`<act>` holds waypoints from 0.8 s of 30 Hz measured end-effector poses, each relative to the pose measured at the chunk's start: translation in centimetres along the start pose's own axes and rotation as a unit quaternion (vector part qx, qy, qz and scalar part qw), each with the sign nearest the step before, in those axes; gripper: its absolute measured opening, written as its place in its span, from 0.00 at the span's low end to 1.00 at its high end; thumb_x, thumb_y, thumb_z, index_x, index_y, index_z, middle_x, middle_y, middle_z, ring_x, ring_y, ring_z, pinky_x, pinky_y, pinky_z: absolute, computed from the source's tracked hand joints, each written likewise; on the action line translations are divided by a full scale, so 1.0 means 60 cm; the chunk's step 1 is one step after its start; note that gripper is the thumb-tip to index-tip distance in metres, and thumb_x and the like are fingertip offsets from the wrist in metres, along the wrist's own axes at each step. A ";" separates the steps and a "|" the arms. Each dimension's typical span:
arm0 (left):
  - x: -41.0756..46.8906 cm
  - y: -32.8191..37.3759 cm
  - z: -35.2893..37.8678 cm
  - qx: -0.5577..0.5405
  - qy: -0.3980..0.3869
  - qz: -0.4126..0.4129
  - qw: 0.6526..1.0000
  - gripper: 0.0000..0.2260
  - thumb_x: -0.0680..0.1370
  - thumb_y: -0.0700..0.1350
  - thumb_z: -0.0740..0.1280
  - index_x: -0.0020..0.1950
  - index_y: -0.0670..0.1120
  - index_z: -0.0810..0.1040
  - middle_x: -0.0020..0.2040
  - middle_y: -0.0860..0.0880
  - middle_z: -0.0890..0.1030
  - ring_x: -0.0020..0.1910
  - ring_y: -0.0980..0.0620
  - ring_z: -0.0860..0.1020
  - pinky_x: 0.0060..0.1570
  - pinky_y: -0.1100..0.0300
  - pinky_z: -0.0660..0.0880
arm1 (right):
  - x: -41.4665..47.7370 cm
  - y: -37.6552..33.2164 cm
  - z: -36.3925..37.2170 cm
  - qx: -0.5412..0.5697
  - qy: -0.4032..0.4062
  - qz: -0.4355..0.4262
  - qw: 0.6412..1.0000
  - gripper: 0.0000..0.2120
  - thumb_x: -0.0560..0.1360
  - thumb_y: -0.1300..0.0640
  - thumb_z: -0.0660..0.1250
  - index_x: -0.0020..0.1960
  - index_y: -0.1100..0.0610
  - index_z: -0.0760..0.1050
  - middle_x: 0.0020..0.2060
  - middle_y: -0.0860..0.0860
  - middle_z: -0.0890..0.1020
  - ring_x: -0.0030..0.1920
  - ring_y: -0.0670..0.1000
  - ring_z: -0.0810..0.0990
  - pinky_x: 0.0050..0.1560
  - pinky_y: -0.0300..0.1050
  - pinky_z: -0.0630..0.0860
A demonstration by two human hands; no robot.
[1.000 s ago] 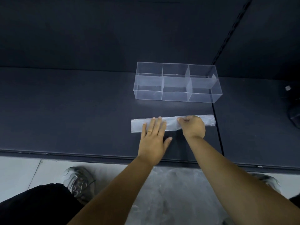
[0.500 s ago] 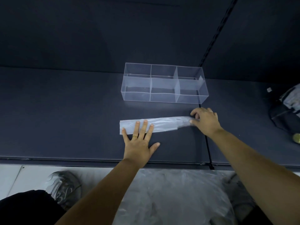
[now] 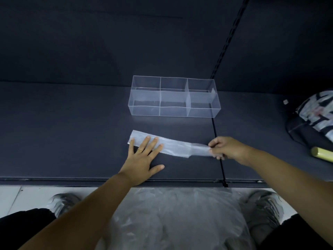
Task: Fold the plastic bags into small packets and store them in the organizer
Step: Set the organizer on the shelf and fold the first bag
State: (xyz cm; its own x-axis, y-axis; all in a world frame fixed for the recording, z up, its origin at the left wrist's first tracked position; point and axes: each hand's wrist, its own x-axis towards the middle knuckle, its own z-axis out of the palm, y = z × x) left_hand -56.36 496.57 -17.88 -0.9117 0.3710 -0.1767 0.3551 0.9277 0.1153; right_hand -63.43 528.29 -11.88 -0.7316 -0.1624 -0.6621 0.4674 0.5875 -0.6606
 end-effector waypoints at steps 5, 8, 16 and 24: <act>-0.023 0.130 0.006 -0.156 0.078 0.043 0.984 0.41 0.74 0.68 0.57 0.78 0.45 0.53 0.79 0.49 0.51 0.77 0.53 0.44 0.74 0.55 0.37 | -0.054 0.008 0.014 -0.003 -0.164 0.097 0.982 0.05 0.75 0.62 0.68 0.41 0.58 0.76 0.33 0.52 0.79 0.30 0.45 0.74 0.32 0.35 0.71; -0.024 0.225 0.008 -0.236 0.148 0.023 0.960 0.35 0.74 0.56 0.70 0.74 0.39 0.65 0.74 0.43 0.65 0.74 0.46 0.61 0.73 0.45 0.51 | -0.080 -0.006 0.027 0.021 -0.215 0.109 0.970 0.11 0.75 0.60 0.69 0.35 0.57 0.73 0.30 0.51 0.79 0.29 0.45 0.75 0.33 0.36 0.71; -0.010 0.253 -0.045 -0.580 0.232 -0.209 0.752 0.09 0.81 0.44 0.63 0.47 0.45 0.83 0.38 0.58 0.80 0.37 0.63 0.75 0.44 0.66 0.72 | -0.070 -0.044 0.040 0.110 -0.067 0.042 0.991 0.18 0.81 0.45 0.55 0.46 0.57 0.76 0.40 0.55 0.81 0.29 0.48 0.74 0.33 0.38 0.71; 0.014 0.163 -0.062 -0.789 0.061 -0.357 0.497 0.07 0.81 0.41 0.61 0.48 0.41 0.78 0.45 0.42 0.83 0.39 0.49 0.83 0.41 0.59 0.81 | -0.040 -0.038 0.134 0.265 -0.104 -0.030 0.958 0.13 0.79 0.66 0.58 0.57 0.58 0.78 0.46 0.58 0.82 0.43 0.54 0.80 0.45 0.48 0.78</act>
State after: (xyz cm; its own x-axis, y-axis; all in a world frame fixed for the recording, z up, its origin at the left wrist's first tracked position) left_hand -54.43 505.80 -13.27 -0.7290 -0.1230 -0.6734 -0.5841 -0.4011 0.7056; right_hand -58.76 520.97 -11.62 -0.6758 -0.3711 -0.6369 0.6546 0.0952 -0.7500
